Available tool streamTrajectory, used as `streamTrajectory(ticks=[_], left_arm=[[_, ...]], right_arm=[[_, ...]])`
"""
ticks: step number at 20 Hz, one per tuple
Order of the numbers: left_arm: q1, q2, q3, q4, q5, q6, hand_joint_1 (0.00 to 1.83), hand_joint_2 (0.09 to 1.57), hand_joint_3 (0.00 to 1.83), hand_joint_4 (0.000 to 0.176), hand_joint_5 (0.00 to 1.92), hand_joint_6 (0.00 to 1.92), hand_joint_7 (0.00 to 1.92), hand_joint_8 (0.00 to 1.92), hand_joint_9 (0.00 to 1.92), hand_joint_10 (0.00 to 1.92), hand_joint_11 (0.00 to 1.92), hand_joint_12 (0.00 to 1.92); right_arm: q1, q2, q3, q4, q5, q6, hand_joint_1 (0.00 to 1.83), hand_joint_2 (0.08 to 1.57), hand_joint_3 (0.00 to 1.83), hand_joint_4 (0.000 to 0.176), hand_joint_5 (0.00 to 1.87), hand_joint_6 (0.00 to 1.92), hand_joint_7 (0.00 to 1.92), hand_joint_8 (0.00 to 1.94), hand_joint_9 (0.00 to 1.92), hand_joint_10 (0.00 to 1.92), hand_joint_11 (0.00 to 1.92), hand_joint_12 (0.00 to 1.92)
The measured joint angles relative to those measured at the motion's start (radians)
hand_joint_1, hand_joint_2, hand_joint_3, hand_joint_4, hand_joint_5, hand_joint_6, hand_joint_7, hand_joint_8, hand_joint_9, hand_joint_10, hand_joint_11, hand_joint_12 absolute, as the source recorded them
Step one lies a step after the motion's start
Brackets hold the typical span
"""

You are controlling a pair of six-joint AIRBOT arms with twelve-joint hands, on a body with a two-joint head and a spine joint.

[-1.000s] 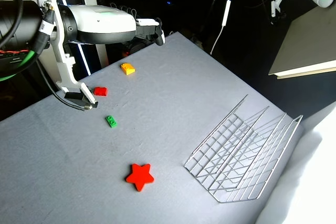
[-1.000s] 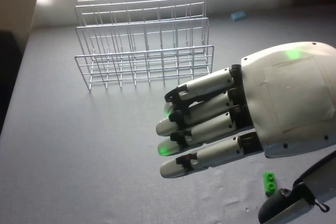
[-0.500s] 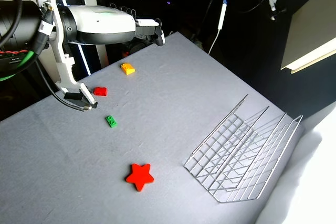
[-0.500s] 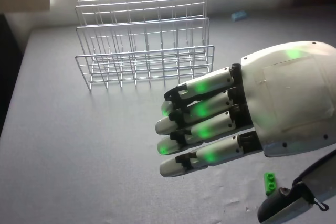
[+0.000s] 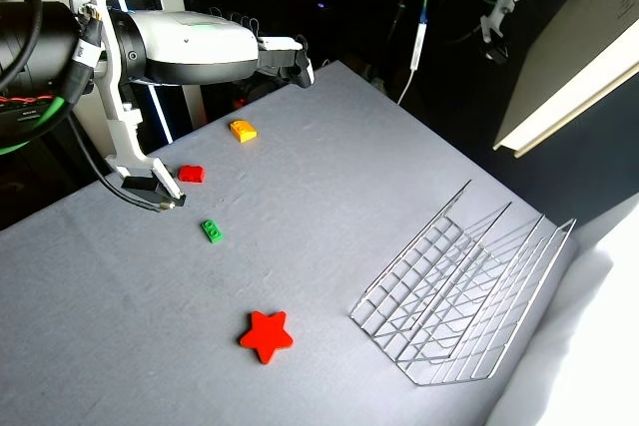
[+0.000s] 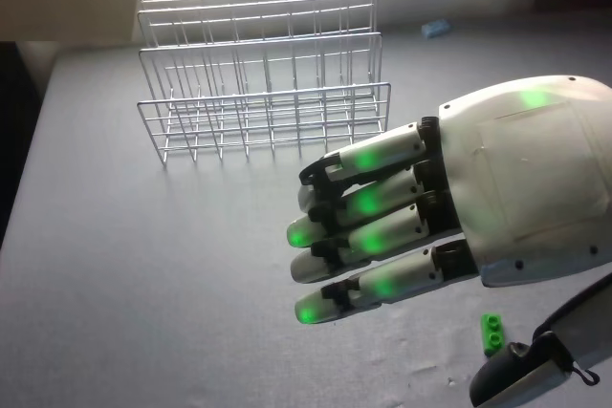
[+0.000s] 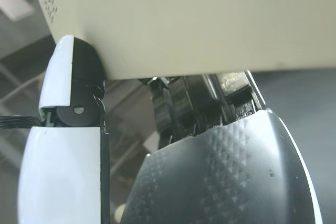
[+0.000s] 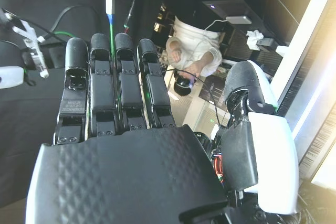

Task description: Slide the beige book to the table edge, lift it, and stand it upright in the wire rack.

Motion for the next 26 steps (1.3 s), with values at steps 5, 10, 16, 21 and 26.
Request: streamTrajectory(ticks=[5, 10, 16, 21, 26], left_arm=[[-0.050, -0.106, 0.084, 0.088, -0.017, -0.087, 1.34, 1.21, 0.00, 0.000, 0.72, 1.22, 0.77, 1.39, 0.78, 1.46, 0.69, 1.42], [-0.053, -0.171, 0.162, 0.158, -0.037, -0.153, 1.33, 1.22, 0.00, 0.000, 0.71, 1.26, 0.76, 1.40, 0.76, 1.48, 0.65, 1.44], [-0.065, -0.281, 0.284, 0.200, -0.020, -0.160, 1.34, 1.20, 0.00, 0.000, 0.77, 1.17, 0.80, 1.34, 0.80, 1.42, 0.68, 1.39], [-0.083, -0.336, 0.391, 0.192, 0.002, -0.176, 1.33, 1.22, 0.00, 0.000, 0.72, 1.26, 0.76, 1.39, 0.76, 1.47, 0.64, 1.45], [-0.087, -0.399, 0.460, 0.209, 0.017, -0.209, 1.33, 1.22, 0.00, 0.000, 0.70, 1.25, 0.76, 1.41, 0.78, 1.46, 0.67, 1.42]], right_arm=[[0.000, 0.002, 0.000, -0.003, 0.000, 0.000, 0.11, 1.15, 0.00, 0.000, 0.34, 0.00, 0.34, 0.00, 0.34, 0.00, 0.00, 0.87], [0.000, 0.002, -0.002, -0.003, 0.001, -0.001, 0.13, 1.15, 0.00, 0.000, 0.35, 0.01, 0.36, 0.00, 0.35, 0.00, 0.00, 0.90], [0.000, 0.000, -0.003, -0.002, 0.003, -0.003, 0.12, 1.15, 0.00, 0.000, 0.35, 0.00, 0.37, 0.00, 0.37, 0.01, 0.00, 0.94], [0.000, 0.000, -0.004, 0.000, 0.006, -0.003, 0.11, 1.15, 0.00, 0.000, 0.35, 0.01, 0.36, 0.00, 0.35, 0.00, 0.00, 0.90], [0.000, 0.001, -0.012, 0.000, 0.009, -0.003, 0.12, 1.15, 0.00, 0.000, 0.35, 0.00, 0.36, 0.00, 0.36, 0.00, 0.00, 0.90]])
